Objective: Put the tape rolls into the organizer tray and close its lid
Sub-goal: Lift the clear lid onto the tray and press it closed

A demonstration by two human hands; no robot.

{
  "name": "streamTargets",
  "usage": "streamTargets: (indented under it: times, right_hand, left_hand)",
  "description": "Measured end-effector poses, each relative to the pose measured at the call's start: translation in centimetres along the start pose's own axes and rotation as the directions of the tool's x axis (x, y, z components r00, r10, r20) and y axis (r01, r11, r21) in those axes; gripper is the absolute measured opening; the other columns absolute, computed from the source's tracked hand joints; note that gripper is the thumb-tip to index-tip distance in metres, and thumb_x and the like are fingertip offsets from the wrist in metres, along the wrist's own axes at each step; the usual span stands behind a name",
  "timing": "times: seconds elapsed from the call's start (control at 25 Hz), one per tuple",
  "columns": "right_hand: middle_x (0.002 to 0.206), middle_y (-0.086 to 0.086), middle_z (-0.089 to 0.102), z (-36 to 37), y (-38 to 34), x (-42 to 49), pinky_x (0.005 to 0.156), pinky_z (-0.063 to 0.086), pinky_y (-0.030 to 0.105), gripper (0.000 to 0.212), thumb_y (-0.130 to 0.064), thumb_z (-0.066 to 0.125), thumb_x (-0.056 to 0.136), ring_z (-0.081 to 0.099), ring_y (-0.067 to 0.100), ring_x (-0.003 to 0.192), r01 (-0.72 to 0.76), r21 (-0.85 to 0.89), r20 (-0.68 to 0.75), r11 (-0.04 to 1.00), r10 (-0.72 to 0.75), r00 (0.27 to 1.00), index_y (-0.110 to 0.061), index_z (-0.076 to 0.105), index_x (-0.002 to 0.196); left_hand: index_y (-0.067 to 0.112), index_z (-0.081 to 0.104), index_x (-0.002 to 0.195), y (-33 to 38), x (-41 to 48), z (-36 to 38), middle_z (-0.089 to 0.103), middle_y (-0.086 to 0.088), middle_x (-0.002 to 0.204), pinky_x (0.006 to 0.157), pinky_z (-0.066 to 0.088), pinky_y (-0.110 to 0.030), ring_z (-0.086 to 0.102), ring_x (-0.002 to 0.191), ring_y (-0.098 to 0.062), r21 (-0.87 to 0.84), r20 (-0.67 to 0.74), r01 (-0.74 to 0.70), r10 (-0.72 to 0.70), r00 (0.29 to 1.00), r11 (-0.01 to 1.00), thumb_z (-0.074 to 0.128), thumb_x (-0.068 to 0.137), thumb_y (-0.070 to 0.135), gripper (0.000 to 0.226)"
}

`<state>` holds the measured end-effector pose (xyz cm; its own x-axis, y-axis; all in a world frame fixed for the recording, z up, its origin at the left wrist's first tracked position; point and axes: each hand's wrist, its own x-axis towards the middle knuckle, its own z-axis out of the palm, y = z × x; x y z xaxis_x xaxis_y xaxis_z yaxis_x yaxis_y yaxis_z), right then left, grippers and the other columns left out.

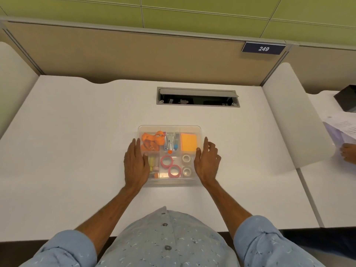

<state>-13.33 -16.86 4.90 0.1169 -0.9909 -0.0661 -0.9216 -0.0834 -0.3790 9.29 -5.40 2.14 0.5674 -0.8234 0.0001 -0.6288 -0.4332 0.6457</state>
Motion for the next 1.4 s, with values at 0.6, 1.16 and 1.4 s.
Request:
streamTargets:
  times: [0.6, 1.16, 1.4]
  right_hand:
    - [0.178, 0.009, -0.018, 3.1, -0.4, -2.0, 0.137, 0.006, 0.056, 0.078, -0.06, 0.032, 0.111, -0.012, 0.032, 0.167, 0.23, -0.158, 0.198, 0.96, -0.197, 0.96, -0.026, -0.007, 0.17]
    - [0.18, 0.007, 0.004, 1.2, -2.4, 0.0, 0.136, 0.001, 0.057, 0.062, -0.047, 0.027, 0.115, 0.0, 0.025, 0.169, 0.221, -0.102, 0.166, 0.97, -0.203, 0.965, -0.022, 0.015, 0.17]
    - [0.18, 0.004, -0.003, 0.0, -3.1, 5.3, 0.136, 0.004, 0.057, 0.06, -0.045, 0.023, 0.116, -0.001, 0.022, 0.169, 0.255, -0.15, 0.217, 0.955, -0.22, 0.951, -0.025, 0.01, 0.171]
  left_hand:
    - [0.017, 0.003, 0.168, 1.3, -1.2, 2.0, 0.0, -0.011, 0.177, 0.133, 0.008, -0.062, 0.0, 0.165, -0.035, 0.407, 0.228, -0.169, 0.08, 0.97, 0.897, -0.016, 0.095, 0.071, 0.093]
    - [0.019, 0.013, 0.168, 2.6, 1.2, 0.4, 0.007, -0.009, 0.178, 0.134, 0.0, -0.061, 0.003, 0.166, -0.029, 0.382, 0.252, -0.276, 0.188, 0.949, 0.882, -0.014, 0.094, 0.069, 0.093]
    - [0.03, 0.01, 0.168, 2.5, 6.0, 0.3, 0.001, -0.007, 0.179, 0.134, 0.005, -0.057, -0.001, 0.166, -0.027, 0.411, 0.186, -0.189, 0.12, 0.975, 0.892, 0.03, 0.111, 0.046, 0.062]
